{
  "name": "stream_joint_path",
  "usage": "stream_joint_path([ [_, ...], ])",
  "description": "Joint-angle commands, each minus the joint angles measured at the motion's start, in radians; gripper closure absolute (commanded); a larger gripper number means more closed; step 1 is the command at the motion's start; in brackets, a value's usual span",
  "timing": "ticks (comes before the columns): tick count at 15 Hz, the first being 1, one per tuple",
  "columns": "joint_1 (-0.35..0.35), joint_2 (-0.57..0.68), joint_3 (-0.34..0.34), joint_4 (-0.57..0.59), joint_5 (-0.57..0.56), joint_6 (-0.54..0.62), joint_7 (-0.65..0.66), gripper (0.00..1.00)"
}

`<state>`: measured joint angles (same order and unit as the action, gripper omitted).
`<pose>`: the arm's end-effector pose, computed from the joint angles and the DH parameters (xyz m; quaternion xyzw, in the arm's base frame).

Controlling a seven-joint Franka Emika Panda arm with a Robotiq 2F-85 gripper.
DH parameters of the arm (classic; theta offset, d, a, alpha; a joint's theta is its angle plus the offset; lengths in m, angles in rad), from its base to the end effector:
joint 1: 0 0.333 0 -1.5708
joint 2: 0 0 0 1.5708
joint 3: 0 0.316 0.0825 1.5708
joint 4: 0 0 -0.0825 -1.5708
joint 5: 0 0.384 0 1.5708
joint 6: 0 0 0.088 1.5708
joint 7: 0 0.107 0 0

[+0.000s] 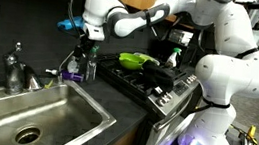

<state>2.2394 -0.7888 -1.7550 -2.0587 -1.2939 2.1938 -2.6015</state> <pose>0.5590 0.1927 0.3314 -0.2831 0.9405 -0.0747 0.1725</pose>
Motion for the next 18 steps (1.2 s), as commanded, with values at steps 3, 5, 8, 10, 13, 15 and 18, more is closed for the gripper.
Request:
stream_joint_path([
  [3, 0.021, -0.078, 0.004, 0.040, -0.065, -0.063, 0.000, 0.00],
  [5, 0.024, -0.100, 0.006, 0.048, -0.078, -0.081, 0.000, 0.00],
  [8, 0.029, -0.126, 0.012, 0.060, -0.093, -0.105, 0.000, 0.00],
  [10, 0.034, -0.141, 0.018, 0.068, -0.104, -0.121, 0.000, 0.04],
  [13, 0.043, -0.158, 0.023, 0.078, -0.118, -0.140, 0.000, 0.22],
  [15, 0.049, -0.167, 0.025, 0.084, -0.126, -0.150, 0.000, 0.37],
  [18, 0.056, -0.180, 0.028, 0.093, -0.134, -0.163, 0.000, 0.40],
])
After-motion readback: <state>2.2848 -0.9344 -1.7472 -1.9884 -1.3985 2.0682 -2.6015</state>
